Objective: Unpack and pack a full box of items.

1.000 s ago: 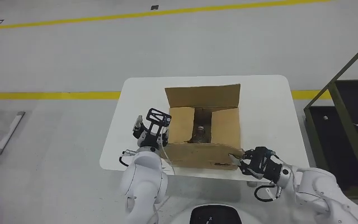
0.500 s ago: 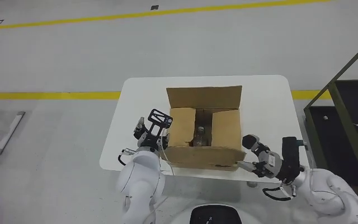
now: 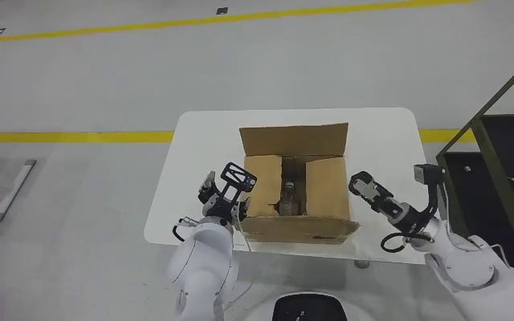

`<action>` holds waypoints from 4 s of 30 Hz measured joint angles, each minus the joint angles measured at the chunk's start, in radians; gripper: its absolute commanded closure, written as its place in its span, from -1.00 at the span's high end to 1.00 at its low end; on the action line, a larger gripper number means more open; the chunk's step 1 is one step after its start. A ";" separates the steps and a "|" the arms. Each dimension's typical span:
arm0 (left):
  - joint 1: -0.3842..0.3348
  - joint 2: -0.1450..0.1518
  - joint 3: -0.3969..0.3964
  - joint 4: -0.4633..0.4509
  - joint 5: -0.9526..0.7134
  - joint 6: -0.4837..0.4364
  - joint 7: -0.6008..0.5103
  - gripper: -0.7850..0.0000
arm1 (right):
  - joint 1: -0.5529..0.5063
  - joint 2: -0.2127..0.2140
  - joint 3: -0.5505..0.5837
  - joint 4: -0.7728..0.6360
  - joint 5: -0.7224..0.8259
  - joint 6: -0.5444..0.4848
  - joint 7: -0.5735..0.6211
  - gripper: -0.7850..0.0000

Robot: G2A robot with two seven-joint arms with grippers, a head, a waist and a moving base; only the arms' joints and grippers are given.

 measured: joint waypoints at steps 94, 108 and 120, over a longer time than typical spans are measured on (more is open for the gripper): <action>-0.223 -0.028 0.227 0.422 0.073 0.092 -0.140 0.62 | -0.113 -0.024 -0.031 -0.113 -0.947 0.320 -0.427 -1.00; -0.206 -0.033 0.186 0.363 0.027 0.109 -0.142 -1.00 | -0.087 -0.033 -0.073 -0.094 -0.939 0.294 -0.370 -1.00; -0.223 -0.050 0.125 0.259 -0.157 0.204 -0.236 -1.00 | -0.103 -0.038 -0.008 -0.099 -0.898 0.376 -0.400 -1.00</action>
